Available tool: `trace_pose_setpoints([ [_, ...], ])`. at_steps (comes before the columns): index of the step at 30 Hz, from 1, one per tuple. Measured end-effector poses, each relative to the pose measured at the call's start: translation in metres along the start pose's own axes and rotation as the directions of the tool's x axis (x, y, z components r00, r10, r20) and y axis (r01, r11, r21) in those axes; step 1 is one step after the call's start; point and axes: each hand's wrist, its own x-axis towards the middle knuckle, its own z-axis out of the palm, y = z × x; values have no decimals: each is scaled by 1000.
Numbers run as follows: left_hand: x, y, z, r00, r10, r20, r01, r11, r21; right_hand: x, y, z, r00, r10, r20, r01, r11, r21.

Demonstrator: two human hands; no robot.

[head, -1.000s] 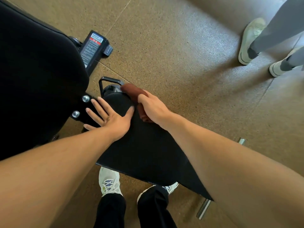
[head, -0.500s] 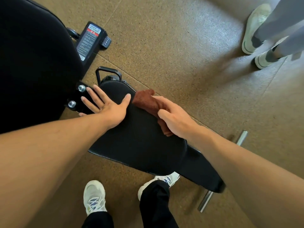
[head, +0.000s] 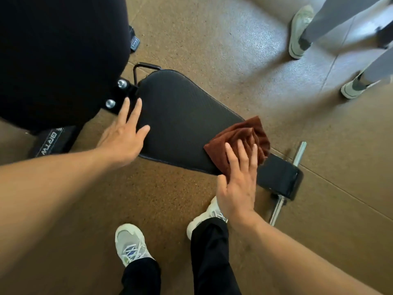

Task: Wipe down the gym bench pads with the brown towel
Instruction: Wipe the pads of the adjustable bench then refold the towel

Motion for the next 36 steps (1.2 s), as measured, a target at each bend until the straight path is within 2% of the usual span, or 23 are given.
trace_pose_setpoints([
  [2,-27,-19,9,1000,13,14,-13,998,-54,-9,-22,23,999,-43,-5,43,996,-81],
  [5,-47,-44,21,1000,-8,-5,8,995,-98,-11,-66,53,962,-242,126,258,957,-130],
  [8,-48,-68,23,990,-141,-32,134,979,-153,18,-118,84,823,-490,289,548,819,-170],
  [10,-49,-77,23,978,-206,-41,197,968,-154,47,-148,103,683,-599,418,720,646,-252],
  [12,-53,-89,22,968,-250,-33,244,961,-127,64,-171,117,567,-595,569,822,446,-354],
  [14,-61,-98,20,965,-262,2,261,962,-78,69,-174,119,539,-555,633,841,321,-435],
  [16,-71,-104,17,965,-260,42,262,964,-47,65,-164,108,515,-571,639,854,275,-442],
  [18,-78,-101,16,965,-257,60,259,966,-25,60,-143,90,454,-612,648,885,223,-410],
  [21,-80,-81,15,972,-233,7,233,971,-48,53,-102,68,379,-658,651,912,145,-384],
  [23,-77,-59,17,983,-157,-93,148,984,-98,52,-72,51,334,-658,675,927,99,-363],
  [25,-69,-35,21,983,-19,-182,1,995,-101,53,-39,30,305,-628,716,933,48,-355],
  [29,-53,1,27,952,231,-200,-218,972,82,50,30,-20,278,-564,777,933,-35,-359],
  [31,-46,17,30,946,274,-171,-252,957,141,49,60,-44,282,-562,777,934,-25,-357],
  [32,-43,29,33,948,276,-157,-254,956,150,48,74,-58,318,-575,754,932,44,-359],
  [34,-39,44,36,958,246,-146,-224,963,152,41,96,-74,451,-611,650,891,269,-365],
  [36,-32,56,38,966,213,-143,-190,969,158,27,104,-76,645,-592,483,758,577,-304],
])
